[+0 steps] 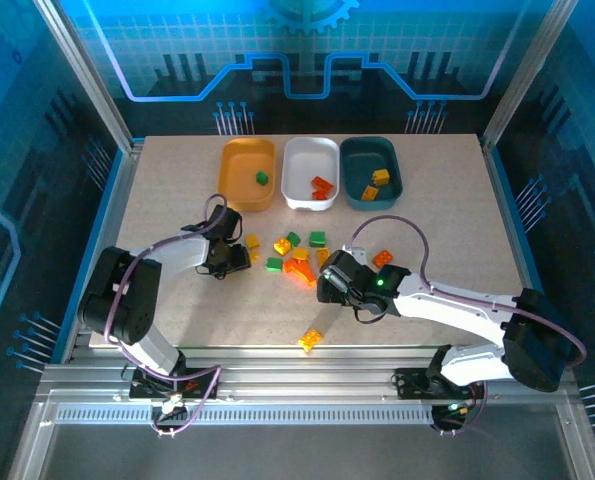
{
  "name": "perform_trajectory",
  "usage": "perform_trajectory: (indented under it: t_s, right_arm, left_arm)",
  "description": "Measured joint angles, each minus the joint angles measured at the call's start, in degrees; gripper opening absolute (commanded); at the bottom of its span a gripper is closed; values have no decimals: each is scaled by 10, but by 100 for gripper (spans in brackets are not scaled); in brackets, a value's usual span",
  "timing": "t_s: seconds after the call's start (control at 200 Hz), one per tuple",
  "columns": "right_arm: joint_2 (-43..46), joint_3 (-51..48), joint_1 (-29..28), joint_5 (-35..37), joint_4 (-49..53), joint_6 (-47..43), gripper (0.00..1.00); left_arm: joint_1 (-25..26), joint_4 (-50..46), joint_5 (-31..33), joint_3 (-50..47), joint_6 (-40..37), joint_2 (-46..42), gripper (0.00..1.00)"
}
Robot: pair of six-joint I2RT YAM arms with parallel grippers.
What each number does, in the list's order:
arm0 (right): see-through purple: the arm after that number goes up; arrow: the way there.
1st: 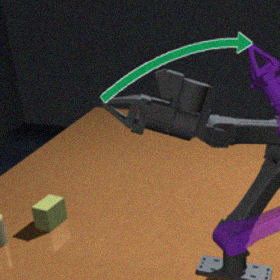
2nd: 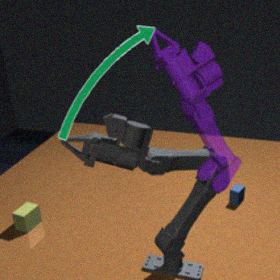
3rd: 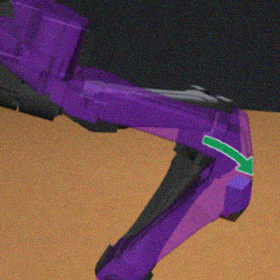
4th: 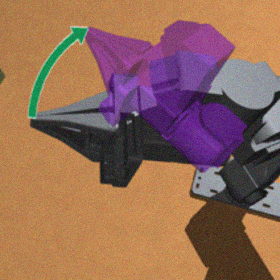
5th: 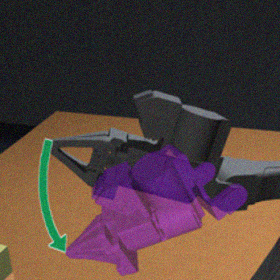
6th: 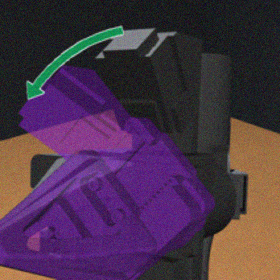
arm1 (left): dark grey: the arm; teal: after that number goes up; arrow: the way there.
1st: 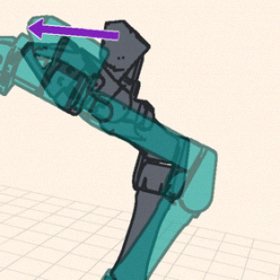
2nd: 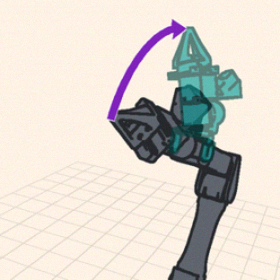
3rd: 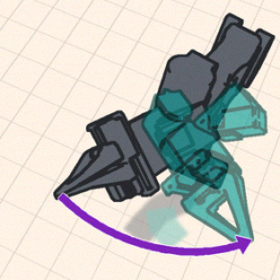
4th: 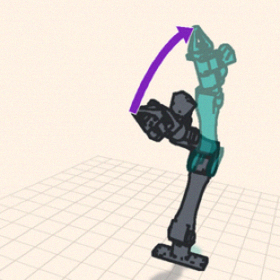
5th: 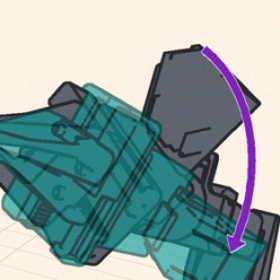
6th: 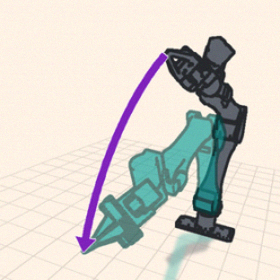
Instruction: Sort the legos into containers by color
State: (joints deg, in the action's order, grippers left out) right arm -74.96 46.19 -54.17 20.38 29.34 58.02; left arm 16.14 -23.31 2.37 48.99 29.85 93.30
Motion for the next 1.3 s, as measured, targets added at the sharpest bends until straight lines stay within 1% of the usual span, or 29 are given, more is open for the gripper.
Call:
perform_trajectory:
  t_s: [0.045, 0.09, 0.24, 0.32, 0.39, 0.475, 0.54, 0.615, 0.7, 0.75, 0.82, 0.845, 0.865, 0.935, 0.991, 1.056, 1.081, 1.126, 1.211, 1.251, 1.301]
  right_arm:
    - [0, 0, 0, 0, 0, 0, 77]
    - [0, 0, 1, 0, 0, 0, 77]
    - [1, 0, 5, 0, 0, 0, 77]
    - [0, -3, 6, -6, -5, 3, 76]
    - [-2, -8, 3, -10, -14, 14, 76]
    - [-16, -13, -7, -11, -23, 34, 77]
    - [-29, -14, -11, -11, -25, 42, 78]
    - [-36, -13, -11, -9, -25, 47, 79]
    - [-36, -10, -7, -4, -19, 47, 81]
    - [-36, -7, 0, -5, -16, 40, 82]
    - [-36, 3, 15, -14, -8, 23, 82]
    - [-37, 9, 23, -17, -2, 16, 82]
    - [-39, 16, 28, -18, 5, 10, 83]
    - [-48, 42, 38, -20, 25, -1, 84]
    - [-50, 56, 39, -24, 28, -6, 85]
    - [-50, 58, 35, -30, 28, -1, 85]
    - [-50, 58, 33, -31, 31, 4, 85]
    - [-50, 58, 24, -34, 37, 23, 85]
    - [-53, 58, -3, -37, 41, 68, 85]
    - [-58, 58, -20, -40, 41, 94, 84]
    - [-69, 58, -42, -45, 40, 129, 84]
  left_arm:
    - [0, -1, 2, 0, 1, 0, 37]
    - [0, -3, 3, 2, 0, -2, 34]
    - [1, -7, 3, 2, 0, -14, 30]
    - [2, -21, 4, 5, 0, -44, 28]
    - [2, -39, 4, 29, 0, -71, 28]
    - [2, -52, 4, 97, -2, -77, 28]
    - [0, -58, 3, 173, -5, -54, 28]
    - [-6, -62, -3, 271, -12, -1, 28]
    - [-20, -66, -15, 386, -16, 87, 28]
    - [-30, -69, -28, 444, -15, 138, 33]
    - [-44, -83, -52, 522, -13, 213, 34]
    - [-48, -90, -59, 546, -13, 234, 37]
    - [-52, -96, -66, 575, -13, 262, 43]
    - [-61, -136, -85, 666, -9, 335, 57]
    - [-66, -164, -97, 740, -16, 390, 76]
    - [-70, -196, -109, 816, -15, 439, 86]
    - [-70, -209, -114, 837, -13, 451, 93]
    - [-70, -223, -122, 853, -17, 458, 99]
    - [-70, -233, -141, 846, -11, 446, 99]
    - [-69, -222, -151, 815, -8, 424, 99]
    - [-69, -200, -162, 747, 1, 376, 99]
